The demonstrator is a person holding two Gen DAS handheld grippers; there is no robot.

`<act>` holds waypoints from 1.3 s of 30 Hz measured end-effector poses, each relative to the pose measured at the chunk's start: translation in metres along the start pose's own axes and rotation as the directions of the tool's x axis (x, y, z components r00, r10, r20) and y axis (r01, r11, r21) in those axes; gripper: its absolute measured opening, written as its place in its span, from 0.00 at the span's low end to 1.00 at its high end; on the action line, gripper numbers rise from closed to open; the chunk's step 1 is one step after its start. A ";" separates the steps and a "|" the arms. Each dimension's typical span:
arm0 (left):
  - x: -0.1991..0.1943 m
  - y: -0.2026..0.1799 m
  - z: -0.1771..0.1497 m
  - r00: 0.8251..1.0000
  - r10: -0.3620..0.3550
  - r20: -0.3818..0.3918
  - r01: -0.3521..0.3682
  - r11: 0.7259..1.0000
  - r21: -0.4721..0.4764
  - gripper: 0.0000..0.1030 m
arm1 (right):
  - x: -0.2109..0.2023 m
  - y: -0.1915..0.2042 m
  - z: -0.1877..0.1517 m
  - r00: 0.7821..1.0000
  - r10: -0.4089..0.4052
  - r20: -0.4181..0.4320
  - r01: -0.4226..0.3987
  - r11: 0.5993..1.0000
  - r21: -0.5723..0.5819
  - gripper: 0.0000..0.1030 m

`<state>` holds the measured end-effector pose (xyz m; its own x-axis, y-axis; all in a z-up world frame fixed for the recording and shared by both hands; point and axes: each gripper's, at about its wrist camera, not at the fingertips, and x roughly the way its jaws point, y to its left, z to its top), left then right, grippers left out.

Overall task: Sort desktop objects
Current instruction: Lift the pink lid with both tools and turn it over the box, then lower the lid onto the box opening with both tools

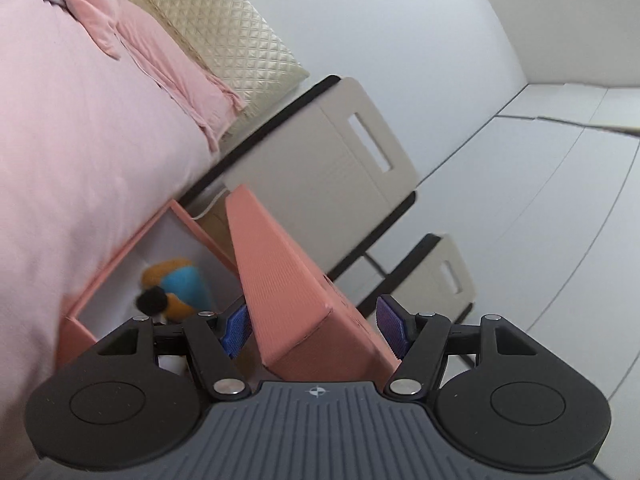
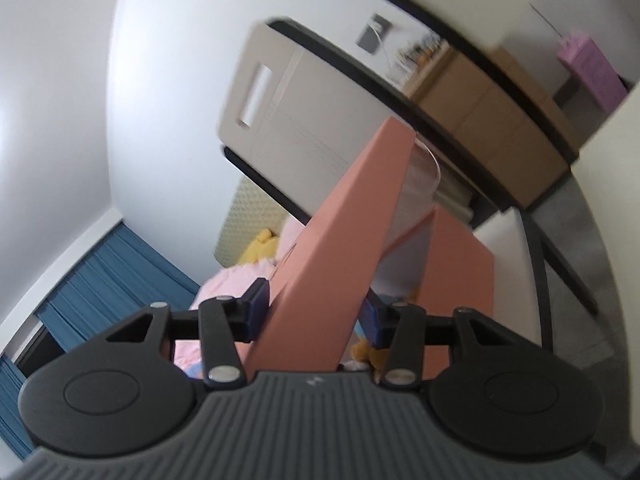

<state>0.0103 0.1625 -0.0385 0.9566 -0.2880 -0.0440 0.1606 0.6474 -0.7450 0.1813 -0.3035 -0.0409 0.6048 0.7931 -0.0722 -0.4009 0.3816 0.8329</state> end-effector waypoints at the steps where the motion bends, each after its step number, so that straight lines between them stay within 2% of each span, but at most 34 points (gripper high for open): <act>1: 0.002 0.002 0.000 1.000 0.020 -0.004 -0.020 1.000 0.019 0.67 | 0.009 -0.005 -0.002 1.000 -0.006 -0.011 0.006 1.000 0.007 0.48; 3: 0.008 0.005 -0.003 0.999 0.051 -0.007 -0.050 0.997 0.051 0.67 | 0.019 -0.012 -0.005 1.000 -0.018 -0.019 0.019 1.000 0.012 0.48; 9: 0.006 0.033 -0.013 0.993 0.121 -0.015 -0.120 0.992 0.035 0.67 | 0.033 -0.025 -0.021 0.999 -0.028 -0.018 0.028 1.000 0.001 0.48; 12: 0.005 0.041 -0.015 0.991 0.129 -0.021 -0.129 0.991 0.019 0.67 | 0.041 -0.029 -0.027 0.998 -0.051 -0.035 0.051 0.999 0.005 0.48; 17: 0.001 0.039 -0.017 0.991 0.134 0.004 -0.134 0.991 0.031 0.68 | 0.043 -0.037 -0.032 0.999 -0.042 -0.021 0.042 0.999 0.026 0.49; 20: -0.003 0.039 -0.020 0.993 0.117 0.028 -0.116 0.993 -0.009 0.74 | 0.044 -0.035 -0.036 0.998 -0.058 -0.009 0.058 0.998 0.009 0.53; 22: -0.003 0.033 -0.024 0.988 0.147 0.048 -0.148 0.989 0.010 0.76 | 0.047 -0.028 -0.042 0.995 -0.097 0.002 0.097 0.995 -0.039 0.60; 25: -0.002 0.020 -0.031 0.968 0.229 0.105 -0.237 0.968 0.077 0.80 | 0.049 -0.018 -0.054 0.988 -0.150 0.045 0.154 0.984 -0.095 0.65; 27: -0.001 0.016 -0.034 0.956 0.263 0.130 -0.278 0.954 0.109 0.80 | 0.051 -0.013 -0.062 0.981 -0.179 0.081 0.188 0.975 -0.121 0.65; 30: 0.002 0.012 -0.037 0.944 0.295 0.146 -0.315 0.939 0.140 0.80 | 0.051 -0.010 -0.070 0.969 -0.215 0.120 0.230 0.964 -0.135 0.68; 33: 0.003 0.003 -0.043 0.918 0.341 0.202 -0.380 0.903 0.202 0.80 | 0.050 -0.006 -0.075 0.954 -0.256 0.157 0.281 0.945 -0.165 0.75; 36: 0.004 -0.002 -0.046 0.903 0.362 0.231 -0.413 0.880 0.235 0.81 | 0.050 -0.003 -0.080 0.936 -0.294 0.193 0.331 0.923 -0.195 0.75; 37: 0.003 -0.005 -0.048 0.895 0.361 0.262 -0.425 0.868 0.255 0.81 | 0.050 -0.002 -0.081 0.934 -0.300 0.197 0.339 0.917 -0.212 0.76; 39: 0.000 -0.016 -0.055 0.845 0.383 0.373 -0.504 0.803 0.317 0.81 | 0.051 0.000 -0.084 0.925 -0.324 0.200 0.367 0.900 -0.237 0.79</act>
<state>-0.0051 0.1134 -0.0627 0.9605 0.2683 -0.0743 -0.2765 0.8888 -0.3655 0.1542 -0.2231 -0.0905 0.8268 0.5147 -0.2269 -0.3020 0.7465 0.5930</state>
